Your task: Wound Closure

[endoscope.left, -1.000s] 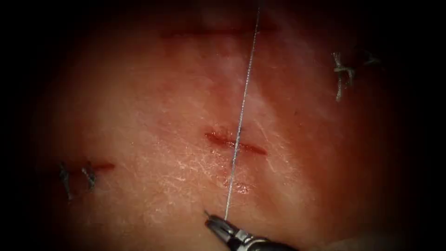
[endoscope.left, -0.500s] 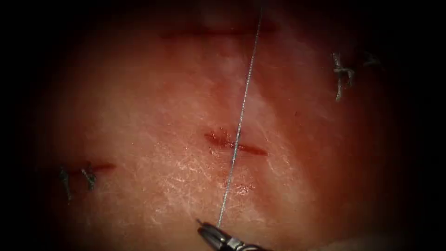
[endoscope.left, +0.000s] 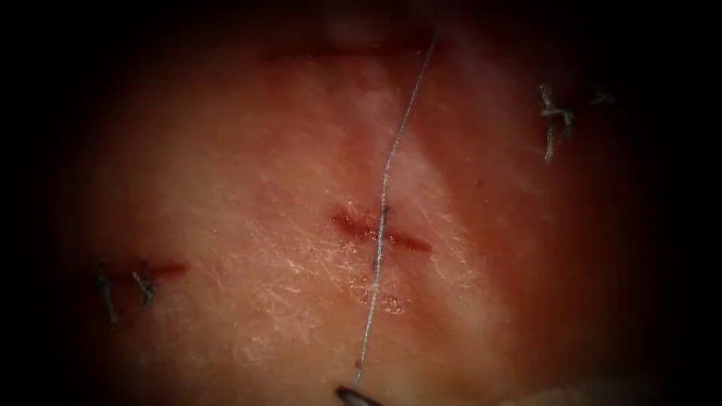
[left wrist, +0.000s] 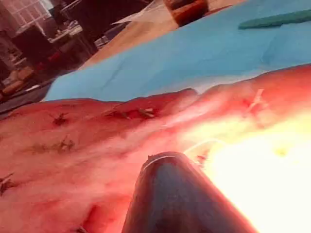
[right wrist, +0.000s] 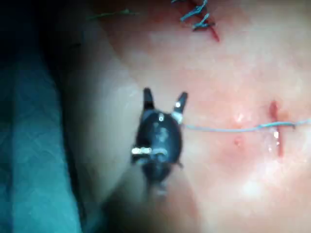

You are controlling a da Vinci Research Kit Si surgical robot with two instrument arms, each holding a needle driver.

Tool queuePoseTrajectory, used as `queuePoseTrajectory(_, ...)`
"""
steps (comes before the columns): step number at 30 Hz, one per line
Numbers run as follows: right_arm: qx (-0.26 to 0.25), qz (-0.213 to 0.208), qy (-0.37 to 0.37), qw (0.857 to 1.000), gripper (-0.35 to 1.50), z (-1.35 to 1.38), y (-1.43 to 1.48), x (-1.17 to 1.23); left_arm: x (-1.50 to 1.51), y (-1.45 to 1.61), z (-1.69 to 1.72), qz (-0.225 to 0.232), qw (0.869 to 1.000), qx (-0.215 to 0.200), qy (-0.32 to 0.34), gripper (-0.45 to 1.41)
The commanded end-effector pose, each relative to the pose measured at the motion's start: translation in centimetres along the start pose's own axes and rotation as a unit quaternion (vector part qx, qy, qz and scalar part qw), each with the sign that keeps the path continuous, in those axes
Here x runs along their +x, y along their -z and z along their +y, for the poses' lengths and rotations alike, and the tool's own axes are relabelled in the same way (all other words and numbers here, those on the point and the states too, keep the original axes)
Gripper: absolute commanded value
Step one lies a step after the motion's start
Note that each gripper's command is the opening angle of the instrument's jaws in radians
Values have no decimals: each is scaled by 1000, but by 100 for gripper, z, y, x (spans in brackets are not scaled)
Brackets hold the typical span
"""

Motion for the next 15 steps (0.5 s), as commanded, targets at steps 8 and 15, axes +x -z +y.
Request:
queuePoseTrajectory(8,16,10,-5,1000,111,9,7,1,0,64,78,6,999,-33,-12,-45)
queuePoseTrajectory(15,-53,33,-31,998,91,74,6,23,-15,91,150,10,999,-40,-24,-45)
